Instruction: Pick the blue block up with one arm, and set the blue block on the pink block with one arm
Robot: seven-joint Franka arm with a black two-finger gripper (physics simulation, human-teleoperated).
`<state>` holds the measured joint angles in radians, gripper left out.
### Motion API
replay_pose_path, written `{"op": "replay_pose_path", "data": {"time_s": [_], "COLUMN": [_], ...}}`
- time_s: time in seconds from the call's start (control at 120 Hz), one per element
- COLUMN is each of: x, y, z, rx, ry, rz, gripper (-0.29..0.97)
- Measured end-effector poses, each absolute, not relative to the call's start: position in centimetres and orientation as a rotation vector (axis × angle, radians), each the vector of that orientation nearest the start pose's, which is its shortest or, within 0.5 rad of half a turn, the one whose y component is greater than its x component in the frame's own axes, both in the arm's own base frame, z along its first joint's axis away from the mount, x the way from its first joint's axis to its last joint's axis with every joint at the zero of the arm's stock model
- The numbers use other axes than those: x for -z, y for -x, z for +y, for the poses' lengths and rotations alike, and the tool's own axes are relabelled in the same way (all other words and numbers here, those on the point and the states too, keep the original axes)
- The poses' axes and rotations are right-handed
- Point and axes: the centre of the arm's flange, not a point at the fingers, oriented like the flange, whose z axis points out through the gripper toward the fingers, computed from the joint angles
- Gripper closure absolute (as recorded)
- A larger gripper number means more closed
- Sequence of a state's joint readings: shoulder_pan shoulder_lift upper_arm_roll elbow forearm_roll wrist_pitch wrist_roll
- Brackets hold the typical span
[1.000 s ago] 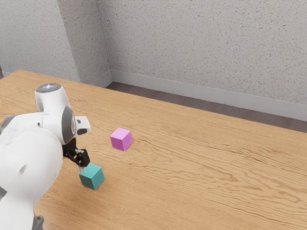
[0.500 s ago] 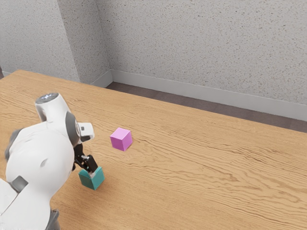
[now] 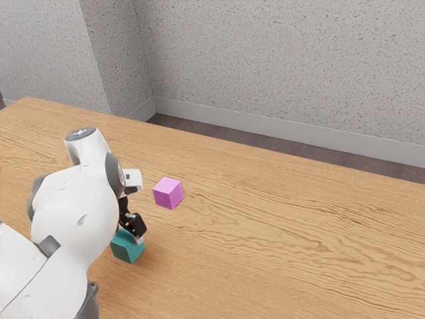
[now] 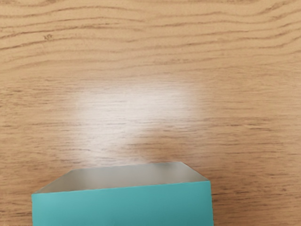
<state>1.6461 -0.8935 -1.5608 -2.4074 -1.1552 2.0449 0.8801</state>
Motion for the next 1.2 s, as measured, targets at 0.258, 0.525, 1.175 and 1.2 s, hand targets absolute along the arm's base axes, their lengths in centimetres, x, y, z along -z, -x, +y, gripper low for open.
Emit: {"op": "replay_pose_path", "data": {"time_s": [0.258,0.525,1.175,1.2], "x": [-26.1,-26.0,-37.1,-37.0], "y": [-46.8,-47.5,-59.0,-59.7], "z": [2.4,2.3,9.9,9.9], "rx": [0.037,0.036,0.106,0.096], "ry": [3.183,3.169,3.175,3.18], "rz": [0.012,-0.012,0.033,0.041], "gripper": [0.0,0.18,0.32,0.32]}}
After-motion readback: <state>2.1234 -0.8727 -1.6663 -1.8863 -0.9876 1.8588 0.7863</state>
